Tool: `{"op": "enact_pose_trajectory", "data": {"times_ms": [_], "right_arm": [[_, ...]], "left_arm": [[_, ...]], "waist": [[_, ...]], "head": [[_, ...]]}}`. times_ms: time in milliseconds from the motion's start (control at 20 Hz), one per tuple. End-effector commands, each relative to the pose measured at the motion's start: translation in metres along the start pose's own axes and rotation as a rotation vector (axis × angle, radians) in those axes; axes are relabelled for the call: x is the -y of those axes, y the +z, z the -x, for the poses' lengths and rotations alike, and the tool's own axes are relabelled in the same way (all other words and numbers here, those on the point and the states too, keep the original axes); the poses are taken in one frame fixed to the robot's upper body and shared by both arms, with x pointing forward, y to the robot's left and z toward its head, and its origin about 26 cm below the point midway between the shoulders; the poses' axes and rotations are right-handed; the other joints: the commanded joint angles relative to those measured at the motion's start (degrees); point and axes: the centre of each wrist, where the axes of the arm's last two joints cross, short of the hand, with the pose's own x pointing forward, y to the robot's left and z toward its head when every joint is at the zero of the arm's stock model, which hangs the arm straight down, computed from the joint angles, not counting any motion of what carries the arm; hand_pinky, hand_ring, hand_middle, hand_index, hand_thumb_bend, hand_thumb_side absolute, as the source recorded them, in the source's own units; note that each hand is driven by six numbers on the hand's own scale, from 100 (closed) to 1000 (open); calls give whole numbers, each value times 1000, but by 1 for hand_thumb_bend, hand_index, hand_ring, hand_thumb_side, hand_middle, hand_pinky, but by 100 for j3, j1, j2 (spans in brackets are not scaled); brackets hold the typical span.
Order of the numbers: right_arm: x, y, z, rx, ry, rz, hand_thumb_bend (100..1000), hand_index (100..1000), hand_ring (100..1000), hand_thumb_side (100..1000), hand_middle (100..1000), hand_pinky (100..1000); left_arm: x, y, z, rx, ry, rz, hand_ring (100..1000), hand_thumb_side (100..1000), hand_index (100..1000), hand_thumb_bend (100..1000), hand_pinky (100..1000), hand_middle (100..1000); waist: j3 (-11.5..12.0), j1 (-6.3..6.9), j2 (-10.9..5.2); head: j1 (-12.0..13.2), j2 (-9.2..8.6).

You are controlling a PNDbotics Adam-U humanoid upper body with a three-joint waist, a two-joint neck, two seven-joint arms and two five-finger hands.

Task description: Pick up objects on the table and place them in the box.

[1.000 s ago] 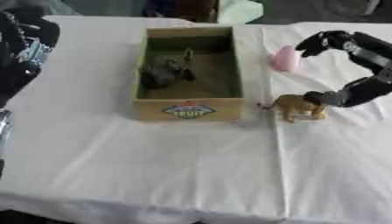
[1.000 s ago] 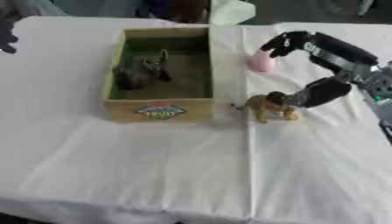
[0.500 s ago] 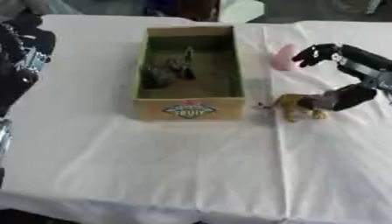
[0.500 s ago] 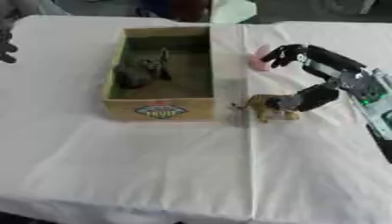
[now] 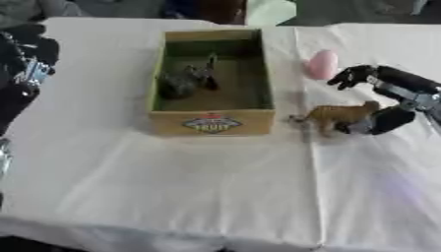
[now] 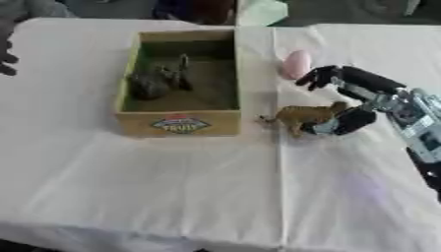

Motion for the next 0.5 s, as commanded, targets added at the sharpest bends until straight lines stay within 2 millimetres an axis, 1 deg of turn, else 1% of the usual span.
{"op": "enact_pose_trajectory", "data": {"times_ms": [50, 200, 400, 500], "right_arm": [[10, 6, 4, -27, 50, -25, 465, 868, 753, 434, 790, 768], [9, 7, 5, -44, 76, -54, 460, 853, 746, 428, 782, 764], [9, 8, 7, -61, 100, -68, 425, 816, 720, 395, 750, 739], [9, 9, 7, -67, 110, -65, 406, 786, 680, 369, 718, 712]], "left_arm": [[-7, -3, -6, 25, -12, -6, 611, 698, 792, 547, 567, 622], [-7, -2, -6, 23, -10, -7, 610, 697, 792, 544, 566, 622], [-7, -2, -6, 22, -10, -7, 610, 698, 793, 545, 566, 622], [-7, -2, -6, 22, -10, -7, 610, 698, 793, 546, 566, 623]], "waist": [[-13, -4, -86], [-28, -8, -81], [-42, -14, -77], [-45, -17, -74]], "head": [[-2, 21], [4, 26], [13, 29], [13, 31]]}}
